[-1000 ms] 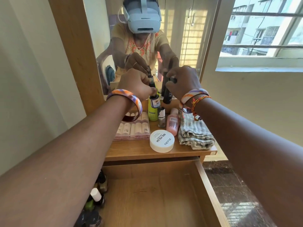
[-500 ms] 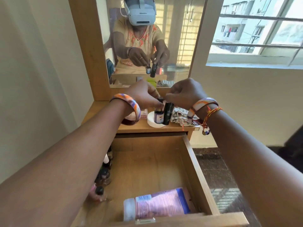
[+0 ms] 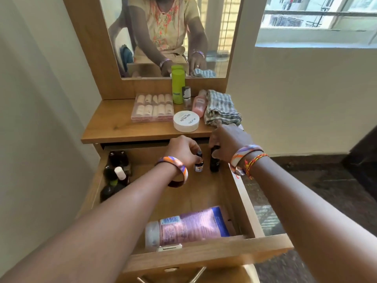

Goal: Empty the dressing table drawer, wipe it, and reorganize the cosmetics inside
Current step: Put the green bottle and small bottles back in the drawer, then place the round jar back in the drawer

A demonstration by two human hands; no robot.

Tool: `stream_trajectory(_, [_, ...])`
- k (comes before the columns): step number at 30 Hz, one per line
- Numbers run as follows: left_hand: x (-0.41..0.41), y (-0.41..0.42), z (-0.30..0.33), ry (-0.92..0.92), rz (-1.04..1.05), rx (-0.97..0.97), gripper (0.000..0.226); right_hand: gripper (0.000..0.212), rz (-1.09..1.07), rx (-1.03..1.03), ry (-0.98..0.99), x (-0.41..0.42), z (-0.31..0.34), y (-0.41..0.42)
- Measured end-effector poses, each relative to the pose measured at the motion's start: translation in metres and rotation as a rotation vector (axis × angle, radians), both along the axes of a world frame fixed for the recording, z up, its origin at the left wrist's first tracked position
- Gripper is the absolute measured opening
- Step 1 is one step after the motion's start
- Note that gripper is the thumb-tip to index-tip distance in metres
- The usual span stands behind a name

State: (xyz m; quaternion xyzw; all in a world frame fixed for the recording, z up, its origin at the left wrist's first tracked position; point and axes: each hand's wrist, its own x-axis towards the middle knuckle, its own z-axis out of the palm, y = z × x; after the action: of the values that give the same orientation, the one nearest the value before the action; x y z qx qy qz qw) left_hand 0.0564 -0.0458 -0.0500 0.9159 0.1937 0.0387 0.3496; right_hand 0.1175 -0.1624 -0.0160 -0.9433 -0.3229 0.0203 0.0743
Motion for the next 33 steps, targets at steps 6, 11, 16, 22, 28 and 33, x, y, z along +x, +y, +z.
stream_trajectory(6, [0.022,-0.011,-0.024,-0.041,0.082,0.030,0.022,0.024,-0.014,-0.038,-0.116,0.008,-0.022,-0.001])
stream_trajectory(11, [0.028,-0.016,-0.034,-0.082,0.098,0.074,0.025,0.026,0.008,-0.016,-0.184,0.011,-0.034,0.000])
stream_trajectory(16, [0.029,-0.021,-0.041,-0.149,0.100,0.109,0.027,0.026,0.017,0.018,-0.221,0.013,-0.041,-0.005])
stream_trajectory(22, [0.032,-0.028,-0.040,-0.157,0.104,0.119,0.027,0.029,0.028,0.027,-0.222,0.011,-0.044,-0.005])
stream_trajectory(28, [0.025,-0.025,-0.038,-0.148,0.124,0.124,0.023,0.030,0.032,0.034,-0.220,0.008,-0.040,-0.008])
stream_trajectory(33, [0.003,-0.016,-0.022,-0.266,0.076,0.145,0.017,0.028,0.042,0.064,-0.221,0.002,-0.031,-0.014])
